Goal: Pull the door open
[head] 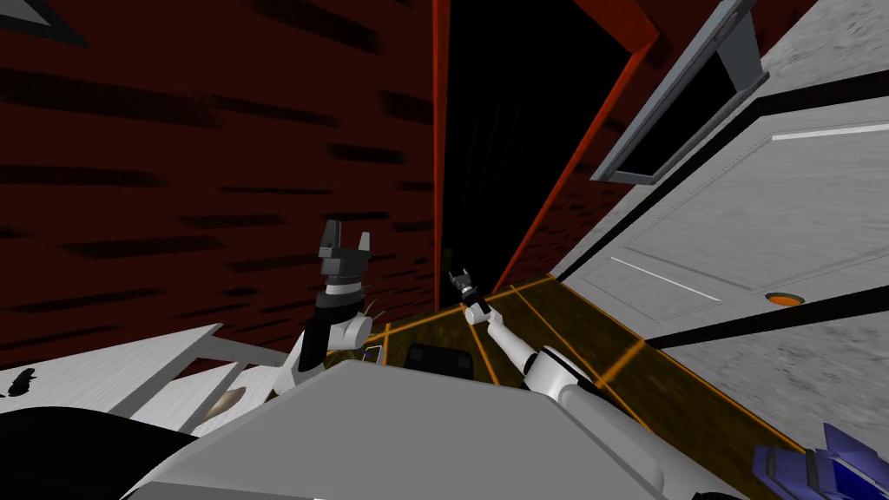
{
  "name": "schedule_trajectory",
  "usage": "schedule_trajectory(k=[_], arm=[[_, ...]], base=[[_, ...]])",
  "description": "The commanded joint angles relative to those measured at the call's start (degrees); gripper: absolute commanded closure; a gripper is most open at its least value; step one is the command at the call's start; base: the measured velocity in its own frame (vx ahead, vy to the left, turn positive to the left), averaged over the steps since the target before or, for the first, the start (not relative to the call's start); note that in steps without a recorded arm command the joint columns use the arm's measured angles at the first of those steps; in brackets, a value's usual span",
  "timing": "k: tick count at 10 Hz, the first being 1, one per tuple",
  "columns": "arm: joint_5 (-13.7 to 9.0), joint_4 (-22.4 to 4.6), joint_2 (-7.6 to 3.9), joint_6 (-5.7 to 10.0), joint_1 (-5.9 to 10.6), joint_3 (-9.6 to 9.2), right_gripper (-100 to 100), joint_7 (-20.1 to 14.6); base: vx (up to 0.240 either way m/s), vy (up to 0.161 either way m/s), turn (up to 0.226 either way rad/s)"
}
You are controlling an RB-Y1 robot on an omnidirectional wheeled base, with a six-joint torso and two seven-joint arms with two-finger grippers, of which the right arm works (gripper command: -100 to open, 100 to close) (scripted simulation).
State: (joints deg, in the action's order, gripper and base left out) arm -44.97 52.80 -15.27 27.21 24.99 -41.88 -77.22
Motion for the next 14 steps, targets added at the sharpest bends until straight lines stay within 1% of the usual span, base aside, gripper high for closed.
schedule_trajectory(k=[1,2,3,5,8,11,12,13,14], arm=[[-0.23,-1.87,0.73,0.43,0.7,0.98,-100,0.36],[-0.45,-3.25,1.25,0.71,1.19,1.9,-100,0.7],[-0.53,-3.74,1.43,0.8,1.37,2.23,-100,0.82],[-0.85,-5.76,2.18,1.2,2.09,3.57,-100,1.32],[-1.28,-8.46,3.17,1.74,3.07,5.37,-100,1.98],[-1.54,-10.09,3.76,2.07,3.66,6.45,-100,2.37],[-1.49,-9.89,3.68,2.01,3.63,6.24,-100,2.26],[-1.49,-9.89,3.68,2.01,3.63,6.24,100,2.26],[-1.49,-9.89,3.68,2.01,3.63,6.24,100,2.26]], base=[[0.001,-0.019,0.184],[0.014,-0.023,0.202],[0.024,-0.019,0.142],[0.059,-0.01,0.144],[0.148,0.012,0.14],[0.199,0.027,0.083],[0.084,0.011,0.008],[-0.01,0.001,0.0],[-0.033,-0.003,-0.004]])
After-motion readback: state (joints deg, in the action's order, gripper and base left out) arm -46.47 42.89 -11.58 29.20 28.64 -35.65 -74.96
